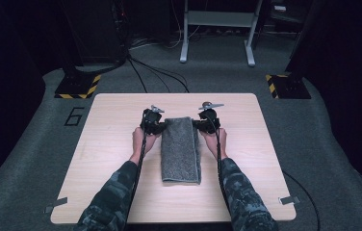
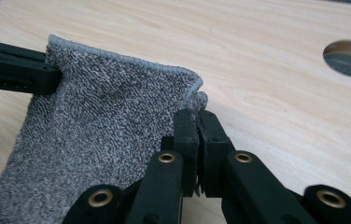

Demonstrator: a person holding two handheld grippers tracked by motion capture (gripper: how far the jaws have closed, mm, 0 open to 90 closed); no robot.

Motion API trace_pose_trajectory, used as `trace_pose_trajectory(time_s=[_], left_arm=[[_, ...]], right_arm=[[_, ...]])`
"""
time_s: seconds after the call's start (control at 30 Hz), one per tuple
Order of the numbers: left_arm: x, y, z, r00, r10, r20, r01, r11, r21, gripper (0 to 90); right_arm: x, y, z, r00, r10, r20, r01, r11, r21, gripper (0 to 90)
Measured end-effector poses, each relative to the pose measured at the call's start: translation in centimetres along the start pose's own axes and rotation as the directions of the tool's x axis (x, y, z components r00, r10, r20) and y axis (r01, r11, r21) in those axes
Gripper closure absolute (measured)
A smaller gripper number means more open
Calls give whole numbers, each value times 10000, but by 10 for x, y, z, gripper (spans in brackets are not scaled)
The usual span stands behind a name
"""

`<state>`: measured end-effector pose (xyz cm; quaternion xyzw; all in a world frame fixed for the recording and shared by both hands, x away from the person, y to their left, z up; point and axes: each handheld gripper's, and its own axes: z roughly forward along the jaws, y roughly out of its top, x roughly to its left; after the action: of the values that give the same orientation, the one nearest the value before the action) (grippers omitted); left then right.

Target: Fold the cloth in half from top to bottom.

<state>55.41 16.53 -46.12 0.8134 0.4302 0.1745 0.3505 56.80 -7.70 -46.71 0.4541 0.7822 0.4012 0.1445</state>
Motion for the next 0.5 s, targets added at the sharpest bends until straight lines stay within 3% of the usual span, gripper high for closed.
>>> trace_pose_trajectory(time_s=[0.1,0.3,0.5], left_arm=[[0,4,-4,10000,-28,19,28,9996,-267,864],[0,9,-14,9994,349,1,-349,9980,-530,863],[2,15,-23,9998,186,104,-175,9952,-964,863]], right_arm=[[1,4,-5,10000,-11,-1,11,9999,-166,882],[0,10,-15,9999,-126,-74,122,9988,-477,882],[1,14,-23,9996,-284,-87,276,9968,-752,882]])
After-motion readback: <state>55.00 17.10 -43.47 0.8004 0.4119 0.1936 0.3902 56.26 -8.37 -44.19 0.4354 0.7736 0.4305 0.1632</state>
